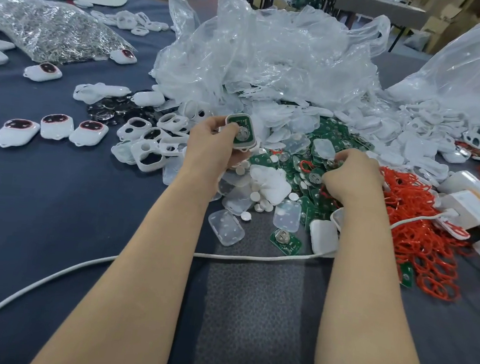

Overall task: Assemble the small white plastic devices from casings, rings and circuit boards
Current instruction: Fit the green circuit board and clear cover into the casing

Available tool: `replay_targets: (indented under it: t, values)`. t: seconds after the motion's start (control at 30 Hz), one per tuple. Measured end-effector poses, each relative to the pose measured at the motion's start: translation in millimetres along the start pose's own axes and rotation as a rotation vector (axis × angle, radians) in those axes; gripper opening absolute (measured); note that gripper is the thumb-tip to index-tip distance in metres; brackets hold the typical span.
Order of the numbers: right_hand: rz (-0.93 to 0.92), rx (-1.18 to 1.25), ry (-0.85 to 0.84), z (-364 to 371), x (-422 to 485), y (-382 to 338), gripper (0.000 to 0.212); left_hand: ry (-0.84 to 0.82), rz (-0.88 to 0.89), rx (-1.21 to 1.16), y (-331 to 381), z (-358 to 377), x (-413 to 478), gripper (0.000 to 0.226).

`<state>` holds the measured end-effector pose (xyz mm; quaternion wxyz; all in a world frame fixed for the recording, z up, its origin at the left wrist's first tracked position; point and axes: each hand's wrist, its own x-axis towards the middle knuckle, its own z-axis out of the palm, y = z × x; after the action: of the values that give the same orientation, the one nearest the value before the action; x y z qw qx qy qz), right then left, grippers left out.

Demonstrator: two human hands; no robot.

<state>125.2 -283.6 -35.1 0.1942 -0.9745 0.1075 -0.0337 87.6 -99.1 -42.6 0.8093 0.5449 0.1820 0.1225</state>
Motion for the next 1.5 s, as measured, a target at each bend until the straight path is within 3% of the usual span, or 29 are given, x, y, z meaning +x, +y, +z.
replay_targets:
  t: [0.2, 0.3, 0.43, 0.67, 0.87, 1.0, 1.17, 1.23, 1.37, 1.5]
  values:
    - [-0.036, 0.216, 0.196, 2, -2, 2, 0.026, -0.004, -0.005, -0.016, 0, 0, -1, 0.011]
    - [-0.046, 0.343, 0.303, 1, 0, 1, 0.025, -0.016, -0.011, -0.003, -1, -1, -1, 0.012]
    - [-0.189, 0.559, 0.467, 1, -3, -9, 0.025, -0.025, -0.043, -0.014, 0, 1, -1, 0.016]
    - [-0.266, 1.15, -0.03, 14, -10, -36, 0.036, -0.052, -0.049, 0.055, -1, 2, -1, 0.011]
    - [-0.256, 1.348, -0.185, 17, -11, -40, 0.034, -0.057, -0.032, 0.13, -3, 2, 0, 0.01]
    - [-0.237, 1.251, -0.135, 21, -9, -40, 0.03, -0.06, -0.031, 0.119, -3, 2, 0, 0.008]
    - [-0.285, 0.669, 0.067, 30, -7, -34, 0.031, -0.063, -0.036, 0.059, -2, 0, 0, 0.007]
    - [-0.337, 0.544, 0.081, 30, -7, -33, 0.034, -0.059, -0.036, 0.051, -2, 0, 0, 0.007]
    - [-0.314, 0.674, 0.042, 26, -7, -32, 0.034, -0.046, -0.031, 0.038, -1, -1, 0, 0.007]
    - [-0.324, 0.685, 0.341, 19, -12, -33, 0.026, -0.035, -0.033, 0.034, 0, -1, -1, 0.007]
